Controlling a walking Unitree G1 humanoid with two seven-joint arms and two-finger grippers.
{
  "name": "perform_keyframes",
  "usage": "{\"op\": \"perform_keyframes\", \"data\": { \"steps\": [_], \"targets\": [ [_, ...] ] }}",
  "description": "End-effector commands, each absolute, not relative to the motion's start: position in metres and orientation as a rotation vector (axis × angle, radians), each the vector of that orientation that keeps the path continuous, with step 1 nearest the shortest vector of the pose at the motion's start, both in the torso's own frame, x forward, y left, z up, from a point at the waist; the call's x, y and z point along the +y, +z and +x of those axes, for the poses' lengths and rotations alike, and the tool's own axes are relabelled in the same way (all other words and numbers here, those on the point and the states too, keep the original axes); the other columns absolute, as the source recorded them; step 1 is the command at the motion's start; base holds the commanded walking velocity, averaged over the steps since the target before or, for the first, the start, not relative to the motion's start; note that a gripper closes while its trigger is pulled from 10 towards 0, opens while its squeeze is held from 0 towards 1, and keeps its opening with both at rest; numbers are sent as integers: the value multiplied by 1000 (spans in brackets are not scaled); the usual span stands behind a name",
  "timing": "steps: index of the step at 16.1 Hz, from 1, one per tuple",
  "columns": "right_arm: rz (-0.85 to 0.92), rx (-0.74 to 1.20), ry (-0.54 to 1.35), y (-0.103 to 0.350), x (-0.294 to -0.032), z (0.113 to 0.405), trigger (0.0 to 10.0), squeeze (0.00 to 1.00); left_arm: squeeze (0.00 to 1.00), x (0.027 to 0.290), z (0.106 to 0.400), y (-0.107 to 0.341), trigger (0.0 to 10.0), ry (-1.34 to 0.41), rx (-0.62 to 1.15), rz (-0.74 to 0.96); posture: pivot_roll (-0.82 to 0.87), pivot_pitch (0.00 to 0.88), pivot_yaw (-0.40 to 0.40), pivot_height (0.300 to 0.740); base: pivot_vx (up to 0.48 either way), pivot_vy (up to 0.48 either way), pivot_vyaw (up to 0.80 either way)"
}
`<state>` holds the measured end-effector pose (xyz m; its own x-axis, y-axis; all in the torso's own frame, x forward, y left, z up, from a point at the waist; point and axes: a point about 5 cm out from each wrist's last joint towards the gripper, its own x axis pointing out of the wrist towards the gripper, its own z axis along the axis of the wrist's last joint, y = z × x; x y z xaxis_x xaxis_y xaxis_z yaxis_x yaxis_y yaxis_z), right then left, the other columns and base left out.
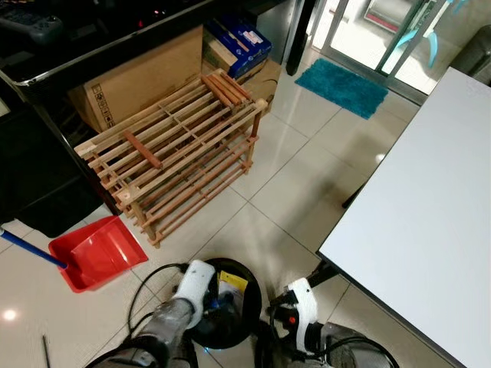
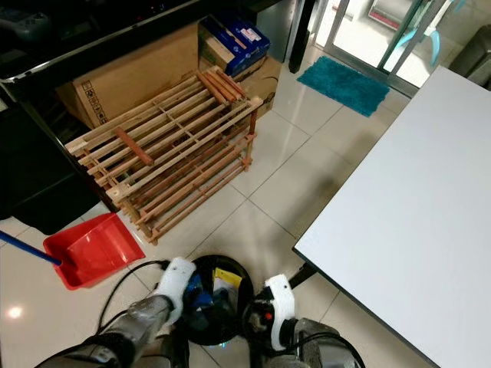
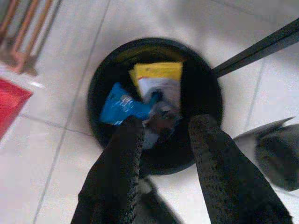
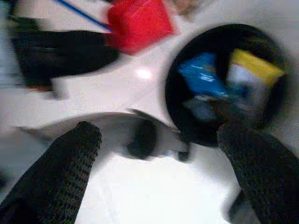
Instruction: Picking trash to rubbish bin
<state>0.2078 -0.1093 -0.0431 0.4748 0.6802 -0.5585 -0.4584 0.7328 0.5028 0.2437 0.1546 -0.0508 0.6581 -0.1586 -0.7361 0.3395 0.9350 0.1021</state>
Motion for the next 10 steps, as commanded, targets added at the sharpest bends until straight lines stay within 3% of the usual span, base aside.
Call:
{"op": "perform_keyframes", "data": {
  "steps": [1, 5, 10],
  "targets": [
    [255, 864, 608, -54, -125, 201, 10000, 0, 0, 165, 228, -61, 10000, -242, 855, 235, -75, 170, -74, 740, 0, 0, 0],
    [125, 962, 403, -72, -152, 192, 10000, 0, 0, 200, 196, -75, 10000, -98, 944, 224, -44, 126, -69, 740, 0, 0, 0],
    [-40, 1012, 189, -81, -178, 186, 10000, 0, 0, 209, 182, -81, 10000, -15, 977, 231, -13, 69, -80, 740, 0, 0, 0]
  ]
}}
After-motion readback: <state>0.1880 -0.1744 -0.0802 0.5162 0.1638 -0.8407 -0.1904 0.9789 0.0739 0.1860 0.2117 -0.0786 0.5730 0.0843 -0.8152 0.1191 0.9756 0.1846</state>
